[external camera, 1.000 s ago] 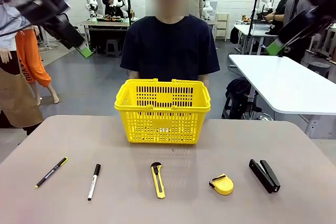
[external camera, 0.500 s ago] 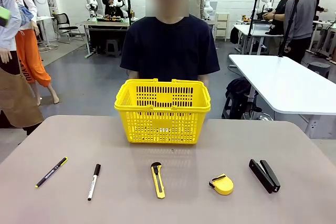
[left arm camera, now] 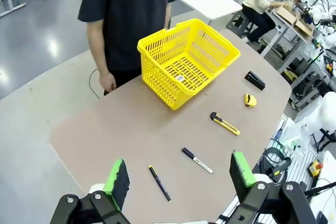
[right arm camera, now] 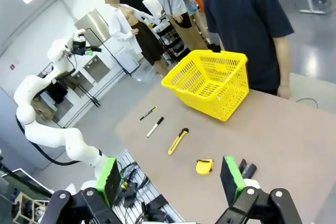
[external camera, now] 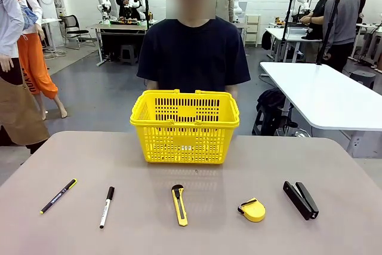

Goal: Place the items the person wants into the basket.
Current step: Pick up the item the person points to and place it in the Market Basket.

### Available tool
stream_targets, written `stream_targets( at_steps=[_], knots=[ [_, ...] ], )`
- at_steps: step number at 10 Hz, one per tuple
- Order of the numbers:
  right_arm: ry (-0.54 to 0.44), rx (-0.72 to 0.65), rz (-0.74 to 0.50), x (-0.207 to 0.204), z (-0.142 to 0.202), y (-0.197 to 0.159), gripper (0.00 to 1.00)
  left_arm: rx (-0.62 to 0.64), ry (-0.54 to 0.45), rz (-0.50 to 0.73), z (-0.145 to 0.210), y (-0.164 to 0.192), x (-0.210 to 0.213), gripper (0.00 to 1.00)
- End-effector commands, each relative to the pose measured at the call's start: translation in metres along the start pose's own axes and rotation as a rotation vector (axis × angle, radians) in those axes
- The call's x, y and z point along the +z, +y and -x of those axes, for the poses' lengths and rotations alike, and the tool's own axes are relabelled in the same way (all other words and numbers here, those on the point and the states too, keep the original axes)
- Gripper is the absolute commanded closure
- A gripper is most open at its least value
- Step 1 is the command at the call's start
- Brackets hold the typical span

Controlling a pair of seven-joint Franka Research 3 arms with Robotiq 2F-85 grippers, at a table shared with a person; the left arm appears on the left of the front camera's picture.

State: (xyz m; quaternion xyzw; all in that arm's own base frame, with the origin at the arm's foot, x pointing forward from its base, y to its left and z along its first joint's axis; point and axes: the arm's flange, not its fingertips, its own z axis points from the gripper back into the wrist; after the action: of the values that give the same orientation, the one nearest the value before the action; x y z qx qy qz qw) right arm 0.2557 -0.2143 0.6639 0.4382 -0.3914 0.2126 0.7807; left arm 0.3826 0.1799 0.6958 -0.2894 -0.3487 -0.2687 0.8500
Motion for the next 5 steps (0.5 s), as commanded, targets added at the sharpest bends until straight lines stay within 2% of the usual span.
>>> stream_targets(
  at_steps=[1, 3, 4, 5],
  knots=[
    [0.050, 0.026, 0.045, 0.007, -0.002, 0.008, 0.00, 0.004, 0.007, -0.018, 0.000, -0.001, 0.008, 0.00],
    [0.094, 0.029, 0.030, -0.002, -0.010, 0.008, 0.00, 0.029, 0.023, -0.048, 0.002, -0.003, 0.010, 0.00],
    [0.036, 0.000, 0.035, 0.011, -0.001, 0.007, 0.00, 0.012, 0.002, -0.021, 0.002, 0.002, 0.006, 0.00],
    [0.036, 0.000, 0.035, 0.011, -0.001, 0.007, 0.00, 0.012, 0.002, -0.021, 0.002, 0.002, 0.006, 0.00]
  ],
)
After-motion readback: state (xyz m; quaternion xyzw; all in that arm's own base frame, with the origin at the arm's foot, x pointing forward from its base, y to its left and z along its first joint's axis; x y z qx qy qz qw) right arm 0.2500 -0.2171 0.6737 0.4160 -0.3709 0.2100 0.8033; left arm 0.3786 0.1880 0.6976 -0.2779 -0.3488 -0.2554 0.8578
